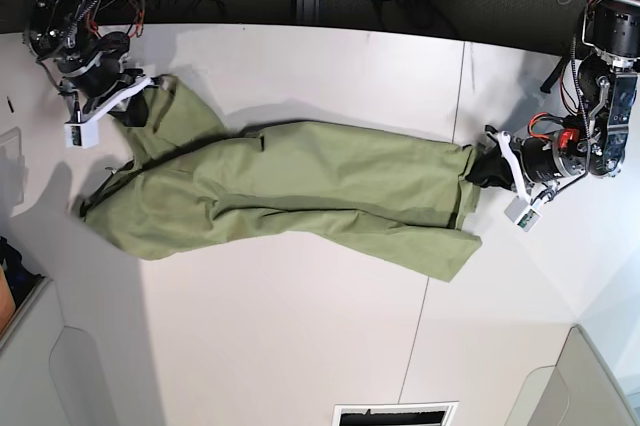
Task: Layout the t-shirt on the table in an organized manner, then fold the t-shirt properly
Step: 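Grasp the shirt corner with the right gripper and drag it outward, then regrasp the shirt edge with the right gripper and pull it flat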
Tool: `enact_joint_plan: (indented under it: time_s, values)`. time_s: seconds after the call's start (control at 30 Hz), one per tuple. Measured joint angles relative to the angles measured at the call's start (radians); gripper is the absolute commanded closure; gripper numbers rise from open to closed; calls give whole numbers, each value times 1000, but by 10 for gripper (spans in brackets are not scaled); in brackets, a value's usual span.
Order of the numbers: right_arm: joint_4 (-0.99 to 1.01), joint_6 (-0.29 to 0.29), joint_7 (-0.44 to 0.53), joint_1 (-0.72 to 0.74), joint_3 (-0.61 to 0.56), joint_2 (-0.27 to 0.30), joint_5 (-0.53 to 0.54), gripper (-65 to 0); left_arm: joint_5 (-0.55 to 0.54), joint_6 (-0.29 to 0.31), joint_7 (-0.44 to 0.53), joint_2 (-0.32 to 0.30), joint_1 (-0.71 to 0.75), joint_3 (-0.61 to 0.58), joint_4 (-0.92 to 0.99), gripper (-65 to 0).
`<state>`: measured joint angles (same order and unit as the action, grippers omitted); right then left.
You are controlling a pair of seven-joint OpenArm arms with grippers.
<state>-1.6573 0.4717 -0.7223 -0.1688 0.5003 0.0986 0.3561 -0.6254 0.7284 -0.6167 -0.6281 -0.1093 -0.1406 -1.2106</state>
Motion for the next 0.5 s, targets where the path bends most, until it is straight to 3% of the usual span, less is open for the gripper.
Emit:
enact_joint_plan:
  time_s: [0.13, 0.37, 0.4, 0.5]
  values:
    - [0, -1, -35, 0, 30, 55, -6, -22, -52, -16, -59, -75, 2, 1, 11, 0]
    - [0, 0, -52, 0, 156, 88, 101, -22, -303, -33, -261, -151, 13, 0, -4, 0]
    - [0, 4, -52, 0, 179, 90, 124, -22, -321, -32, -277, -150, 13, -1, -7, -15]
    - [0, 48, -80, -2, 228, 90, 238, -51, -376, -33, -296, -148, 13, -4, -8, -201]
